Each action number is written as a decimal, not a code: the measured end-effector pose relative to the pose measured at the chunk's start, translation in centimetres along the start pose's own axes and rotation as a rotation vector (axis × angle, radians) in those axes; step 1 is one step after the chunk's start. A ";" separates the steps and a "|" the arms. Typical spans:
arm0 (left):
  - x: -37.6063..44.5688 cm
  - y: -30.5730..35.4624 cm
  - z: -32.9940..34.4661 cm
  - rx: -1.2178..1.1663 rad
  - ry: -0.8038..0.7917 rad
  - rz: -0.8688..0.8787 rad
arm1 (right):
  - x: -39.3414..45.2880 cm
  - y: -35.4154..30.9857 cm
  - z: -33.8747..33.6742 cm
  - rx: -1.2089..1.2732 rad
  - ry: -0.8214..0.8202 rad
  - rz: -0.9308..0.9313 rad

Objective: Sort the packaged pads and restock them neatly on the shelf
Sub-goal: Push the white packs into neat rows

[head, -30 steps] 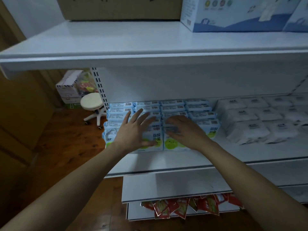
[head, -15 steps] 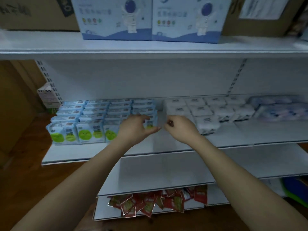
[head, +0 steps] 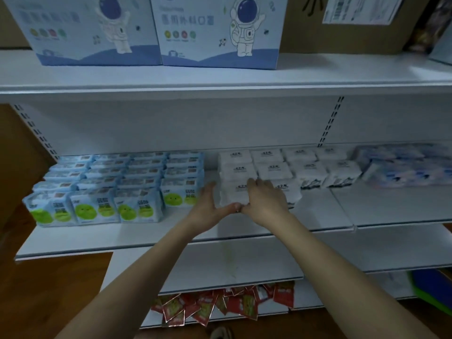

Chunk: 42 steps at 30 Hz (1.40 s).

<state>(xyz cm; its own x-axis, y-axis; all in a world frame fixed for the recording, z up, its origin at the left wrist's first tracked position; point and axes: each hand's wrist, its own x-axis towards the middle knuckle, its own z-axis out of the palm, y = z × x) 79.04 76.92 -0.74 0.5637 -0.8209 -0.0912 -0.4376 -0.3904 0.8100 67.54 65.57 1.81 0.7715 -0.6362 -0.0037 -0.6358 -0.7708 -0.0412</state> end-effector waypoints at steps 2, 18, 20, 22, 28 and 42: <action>1.2 0.4 0.7 -0.127 -0.009 0.062 | 1.4 0.1 1.0 -0.006 0.050 -0.061; 15.9 -3.0 5.1 -0.570 0.129 -0.243 | 9.8 2.4 6.5 0.042 -0.059 -0.278; 15.7 -1.1 4.7 -0.729 0.146 -0.305 | 10.0 3.0 6.5 0.057 -0.075 -0.296; 16.1 -0.6 4.7 -0.819 0.125 -0.309 | 10.3 3.3 6.4 0.065 -0.093 -0.316; 17.7 -2.0 4.5 -0.835 0.019 -0.270 | 12.1 3.3 5.7 0.073 -0.093 -0.353; 10.6 -1.2 3.4 0.470 -0.219 0.003 | 11.7 6.6 5.4 -0.017 -0.178 -0.434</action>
<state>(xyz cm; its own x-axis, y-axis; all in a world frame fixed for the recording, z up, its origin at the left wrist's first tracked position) 83.11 67.30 -4.65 0.4246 -0.8705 -0.2489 -0.7345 -0.4919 0.4675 72.49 53.18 -3.87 0.9572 -0.2405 -0.1612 -0.2528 -0.9656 -0.0607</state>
